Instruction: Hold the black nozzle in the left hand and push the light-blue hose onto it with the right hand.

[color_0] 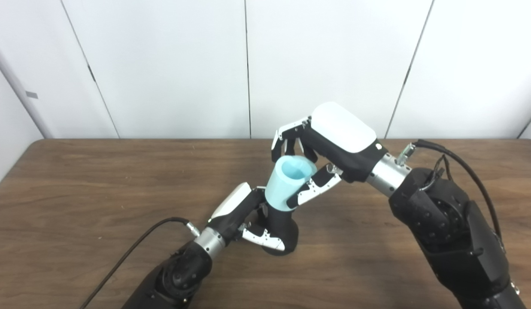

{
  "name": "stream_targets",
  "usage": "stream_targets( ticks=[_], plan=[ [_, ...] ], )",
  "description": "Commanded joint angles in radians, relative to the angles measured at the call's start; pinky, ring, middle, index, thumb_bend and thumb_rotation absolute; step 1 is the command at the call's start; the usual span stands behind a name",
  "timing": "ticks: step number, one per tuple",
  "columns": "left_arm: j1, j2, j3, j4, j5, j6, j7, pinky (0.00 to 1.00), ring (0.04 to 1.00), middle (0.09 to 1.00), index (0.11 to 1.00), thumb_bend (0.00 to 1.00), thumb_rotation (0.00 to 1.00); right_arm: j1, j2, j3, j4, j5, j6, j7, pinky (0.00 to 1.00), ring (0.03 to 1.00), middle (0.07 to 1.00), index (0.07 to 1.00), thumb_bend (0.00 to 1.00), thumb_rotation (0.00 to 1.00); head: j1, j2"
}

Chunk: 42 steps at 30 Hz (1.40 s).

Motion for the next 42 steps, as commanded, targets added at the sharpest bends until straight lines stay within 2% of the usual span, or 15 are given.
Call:
stream_targets(
  ticks=[1,6,15,20,31,42],
  plan=[
    [0.069,0.021,-0.04,0.065,0.066,0.117,-0.086,0.35,0.42,0.494,0.473,0.53,0.0,-0.038,0.001,-0.012,-0.008,-0.002,-0.005,-0.013,0.09,0.17,0.293,0.485,0.52,0.12,0.001,0.0],
    [0.07,0.02,-0.04,0.062,0.064,0.124,-0.09,0.35,0.418,0.495,0.473,0.53,0.0,-0.043,0.007,0.003,-0.001,-0.019,0.014,0.003,0.09,0.17,0.293,0.485,0.52,0.12,0.001,0.001],
    [0.069,0.021,-0.043,0.058,0.062,0.126,-0.09,0.35,0.415,0.494,0.474,0.53,0.0,-0.119,0.002,0.069,0.005,-0.069,0.104,0.132,0.09,0.176,0.286,0.485,0.52,0.12,0.003,0.003],
    [0.068,0.016,-0.043,0.059,0.057,0.131,-0.092,0.34,0.406,0.491,0.476,0.53,0.0,-0.173,0.013,0.095,0.018,-0.082,0.135,0.179,0.09,0.17,0.277,0.485,0.52,0.12,0.006,0.003],
    [0.07,0.01,-0.037,0.047,0.05,0.138,-0.094,0.3,0.374,0.482,0.482,0.53,0.0,-0.232,0.018,0.123,0.056,-0.078,0.143,0.232,0.08,0.15,0.261,0.485,0.52,0.12,0.01,0.006],
    [0.072,0.013,-0.033,0.055,0.048,0.12,-0.089,0.27,0.347,0.474,0.487,0.53,0.0,-0.2,-0.014,0.121,0.054,-0.06,0.136,0.249,0.08,0.151,0.27,0.485,0.52,0.12,0.004,0.007]
  ],
)
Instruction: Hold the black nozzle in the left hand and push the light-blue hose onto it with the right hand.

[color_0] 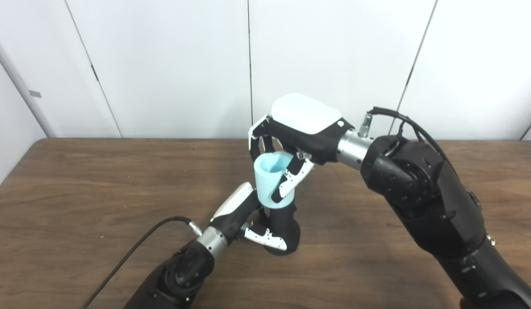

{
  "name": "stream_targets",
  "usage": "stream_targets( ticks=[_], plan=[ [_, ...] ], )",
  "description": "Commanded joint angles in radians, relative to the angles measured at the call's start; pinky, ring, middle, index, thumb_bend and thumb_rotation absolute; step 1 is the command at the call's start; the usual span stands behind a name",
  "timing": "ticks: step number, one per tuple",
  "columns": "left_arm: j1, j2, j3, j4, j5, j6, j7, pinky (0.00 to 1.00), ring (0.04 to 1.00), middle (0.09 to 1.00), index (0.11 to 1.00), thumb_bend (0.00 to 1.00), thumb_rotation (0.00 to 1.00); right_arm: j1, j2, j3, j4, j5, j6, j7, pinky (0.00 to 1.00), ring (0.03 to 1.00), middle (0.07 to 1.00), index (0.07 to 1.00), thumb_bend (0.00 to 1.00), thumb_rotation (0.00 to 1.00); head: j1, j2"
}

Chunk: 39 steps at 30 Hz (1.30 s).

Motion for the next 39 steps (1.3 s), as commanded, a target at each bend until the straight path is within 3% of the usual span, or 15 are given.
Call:
stream_targets(
  ticks=[1,18,29,39],
  plan=[
    [0.072,0.018,-0.036,0.064,0.049,0.094,-0.083,0.27,0.35,0.475,0.487,0.53,0.0,-0.001,-0.031,0.001,-0.01,0.0,-0.004,0.019,0.07,0.15,0.269,0.485,0.52,0.12,0.0,0.001],
    [0.067,0.026,-0.046,0.061,0.07,0.109,-0.089,0.35,0.418,0.495,0.472,0.53,0.0,-0.042,-0.056,0.004,-0.024,-0.003,0.06,0.075,0.07,0.148,0.263,0.485,0.52,0.12,-0.004,0.001],
    [0.068,0.025,-0.044,0.053,0.066,0.114,-0.092,0.33,0.392,0.485,0.48,0.53,0.0,-0.065,-0.05,0.026,-0.044,-0.032,0.126,0.133,0.08,0.158,0.277,0.485,0.52,0.12,0.0,0.004],
    [0.068,0.025,-0.04,0.062,0.062,0.104,-0.086,0.27,0.345,0.469,0.49,0.53,0.0,-0.029,-0.049,0.034,-0.03,-0.019,0.126,0.12,0.07,0.155,0.266,0.484,0.52,0.12,0.001,0.004]
  ],
)
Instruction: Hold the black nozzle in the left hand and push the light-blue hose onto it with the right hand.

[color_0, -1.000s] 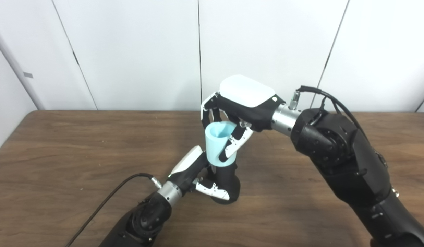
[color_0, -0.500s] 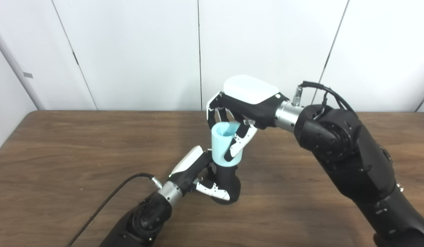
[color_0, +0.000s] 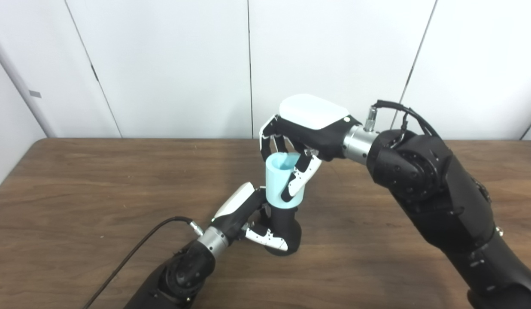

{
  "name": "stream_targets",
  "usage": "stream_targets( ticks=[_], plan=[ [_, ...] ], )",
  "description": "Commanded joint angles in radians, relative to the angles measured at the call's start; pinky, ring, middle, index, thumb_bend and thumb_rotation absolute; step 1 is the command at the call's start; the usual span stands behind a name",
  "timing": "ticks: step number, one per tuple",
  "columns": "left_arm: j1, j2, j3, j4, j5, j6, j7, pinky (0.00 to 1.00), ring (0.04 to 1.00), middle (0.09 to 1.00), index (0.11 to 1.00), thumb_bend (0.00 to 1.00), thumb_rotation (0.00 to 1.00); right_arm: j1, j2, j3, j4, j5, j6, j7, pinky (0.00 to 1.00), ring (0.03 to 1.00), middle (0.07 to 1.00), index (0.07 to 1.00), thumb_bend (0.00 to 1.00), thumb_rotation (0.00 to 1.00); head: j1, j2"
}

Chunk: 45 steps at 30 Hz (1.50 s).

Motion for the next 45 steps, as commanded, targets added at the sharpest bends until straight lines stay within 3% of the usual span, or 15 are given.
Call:
stream_targets(
  ticks=[1,23,36,45],
  plan=[
    [0.07,0.026,-0.038,0.063,0.061,0.101,-0.082,0.27,0.343,0.468,0.49,0.53,0.0,0.009,-0.016,0.012,0.002,0.001,-0.006,0.015,0.07,0.154,0.265,0.484,0.52,0.12,0.002,0.001],
    [0.068,0.024,-0.037,0.062,0.064,0.102,-0.079,0.28,0.359,0.473,0.488,0.53,0.0,0.081,0.01,0.017,0.067,0.06,-0.066,-0.134,0.09,0.164,0.281,0.486,0.52,0.12,0.005,0.002],
    [0.072,0.025,-0.034,0.052,0.061,0.105,-0.08,0.27,0.352,0.473,0.488,0.53,0.0,0.102,-0.009,0.028,0.041,0.066,-0.055,-0.118,0.09,0.166,0.28,0.486,0.52,0.12,0.006,0.005],
    [0.072,0.024,-0.033,0.056,0.06,0.103,-0.078,0.26,0.345,0.472,0.488,0.53,0.0,0.119,-0.044,0.07,-0.017,0.012,-0.097,-0.101,0.08,0.158,0.271,0.485,0.52,0.12,0.005,0.005]
  ],
)
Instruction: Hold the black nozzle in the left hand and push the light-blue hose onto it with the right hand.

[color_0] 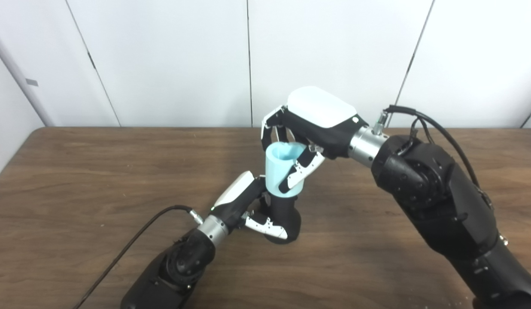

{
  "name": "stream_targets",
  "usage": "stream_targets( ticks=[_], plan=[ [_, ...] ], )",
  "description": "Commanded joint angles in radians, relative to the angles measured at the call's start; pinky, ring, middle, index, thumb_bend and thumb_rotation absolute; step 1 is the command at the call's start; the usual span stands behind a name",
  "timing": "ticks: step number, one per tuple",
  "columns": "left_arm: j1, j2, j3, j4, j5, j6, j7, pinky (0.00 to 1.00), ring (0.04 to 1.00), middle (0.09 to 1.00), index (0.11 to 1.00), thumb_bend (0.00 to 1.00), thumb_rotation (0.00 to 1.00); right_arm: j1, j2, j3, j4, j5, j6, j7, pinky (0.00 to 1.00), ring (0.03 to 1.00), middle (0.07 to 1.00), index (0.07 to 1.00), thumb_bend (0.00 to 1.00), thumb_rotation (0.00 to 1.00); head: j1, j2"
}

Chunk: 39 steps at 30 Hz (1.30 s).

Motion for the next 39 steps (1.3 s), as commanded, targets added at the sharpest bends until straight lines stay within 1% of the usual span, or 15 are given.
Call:
stream_targets(
  ticks=[1,6,15,20,26,34,36,39],
  plan=[
    [0.07,0.024,-0.034,0.056,0.059,0.103,-0.078,0.26,0.345,0.472,0.488,0.53,0.0,0.033,-0.028,0.047,0.003,-0.008,-0.04,0.066,0.08,0.158,0.271,0.485,0.52,0.12,0.0,0.0],
    [0.07,0.023,-0.035,0.053,0.058,0.106,-0.082,0.26,0.343,0.47,0.489,0.53,0.0,0.032,-0.039,0.055,-0.006,-0.013,-0.058,0.063,0.08,0.156,0.271,0.485,0.52,0.12,0.002,0.003],
    [0.068,0.024,-0.037,0.054,0.061,0.106,-0.083,0.27,0.346,0.471,0.489,0.53,0.0,0.057,-0.043,0.058,-0.016,-0.023,-0.09,0.05,0.08,0.155,0.272,0.484,0.52,0.12,0.004,0.002],
    [0.068,0.022,-0.035,0.056,0.057,0.103,-0.082,0.26,0.337,0.469,0.49,0.53,0.0,0.077,-0.053,0.051,-0.004,-0.009,-0.127,0.022,0.07,0.141,0.254,0.48,0.52,0.12,0.002,0.0],
    [0.07,0.022,-0.034,0.055,0.056,0.104,-0.083,0.26,0.337,0.469,0.49,0.53,0.0,0.089,-0.057,0.049,0.007,0.002,-0.138,0.007,0.06,0.139,0.247,0.48,0.52,0.12,0.004,0.003],
    [0.07,0.02,-0.037,0.051,0.06,0.113,-0.085,0.26,0.338,0.469,0.49,0.53,0.0,0.086,-0.043,0.044,0.109,0.056,-0.152,-0.027,0.06,0.133,0.242,0.479,0.51,0.11,0.007,0.002],
    [0.069,0.021,-0.037,0.049,0.061,0.112,-0.085,0.27,0.349,0.472,0.488,0.53,0.0,0.076,-0.034,0.044,0.138,0.071,-0.14,-0.03,0.06,0.133,0.241,0.478,0.51,0.11,0.005,0.002],
    [0.069,0.021,-0.036,0.048,0.061,0.117,-0.086,0.28,0.361,0.478,0.485,0.53,0.0,0.053,-0.024,0.049,0.159,0.068,-0.102,-0.017,0.07,0.142,0.256,0.484,0.51,0.12,0.006,0.002]
  ],
)
